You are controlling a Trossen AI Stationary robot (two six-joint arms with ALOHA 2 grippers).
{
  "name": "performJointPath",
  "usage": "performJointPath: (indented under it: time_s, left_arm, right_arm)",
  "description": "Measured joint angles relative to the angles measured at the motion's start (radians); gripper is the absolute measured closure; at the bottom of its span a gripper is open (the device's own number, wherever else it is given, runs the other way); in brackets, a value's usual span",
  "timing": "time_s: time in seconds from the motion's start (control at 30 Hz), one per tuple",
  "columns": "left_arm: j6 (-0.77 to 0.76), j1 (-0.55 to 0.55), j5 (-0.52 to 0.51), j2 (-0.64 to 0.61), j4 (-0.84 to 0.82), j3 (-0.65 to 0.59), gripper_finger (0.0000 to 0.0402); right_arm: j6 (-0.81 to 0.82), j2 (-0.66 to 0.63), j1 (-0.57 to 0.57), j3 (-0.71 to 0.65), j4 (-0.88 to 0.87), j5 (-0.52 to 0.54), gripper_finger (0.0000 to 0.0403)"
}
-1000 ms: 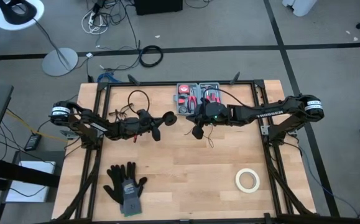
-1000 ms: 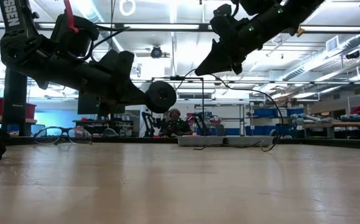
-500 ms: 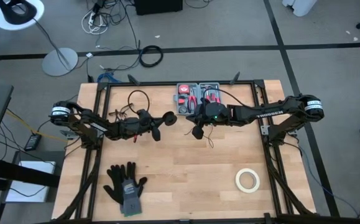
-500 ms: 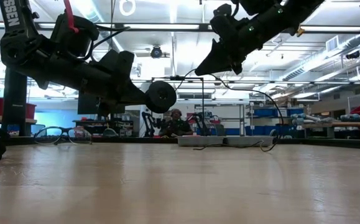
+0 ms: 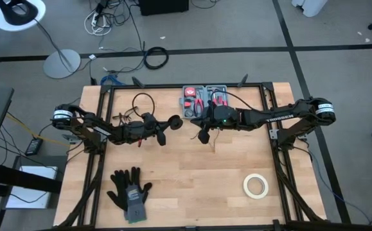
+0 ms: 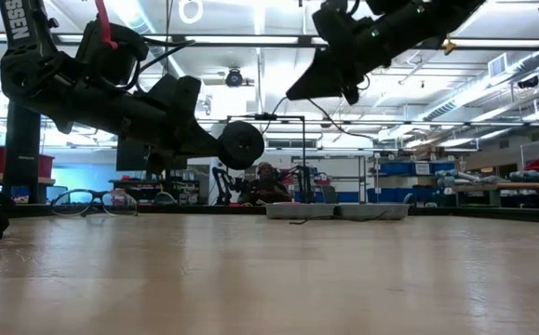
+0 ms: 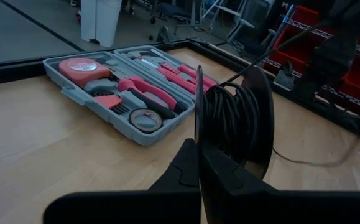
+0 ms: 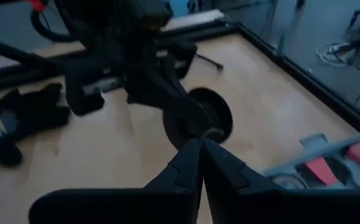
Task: Coil cords
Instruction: Coil the black wire onto the black spool
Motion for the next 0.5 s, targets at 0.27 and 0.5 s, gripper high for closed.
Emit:
performJointPath:
  time_s: [0.27, 0.5]
  left_arm:
    - [-0.002, 0.000, 0.000, 0.000, -0.001, 0.000, 0.0401]
    - [-0.017, -0.001, 0.000, 0.000, -0.002, 0.000, 0.0401]
  right_arm:
    - [0.000, 0.002, 0.000, 0.000, 0.071, 0.000, 0.0384]
    - [0.000, 0.002, 0.000, 0.000, 0.072, 0.000, 0.0385]
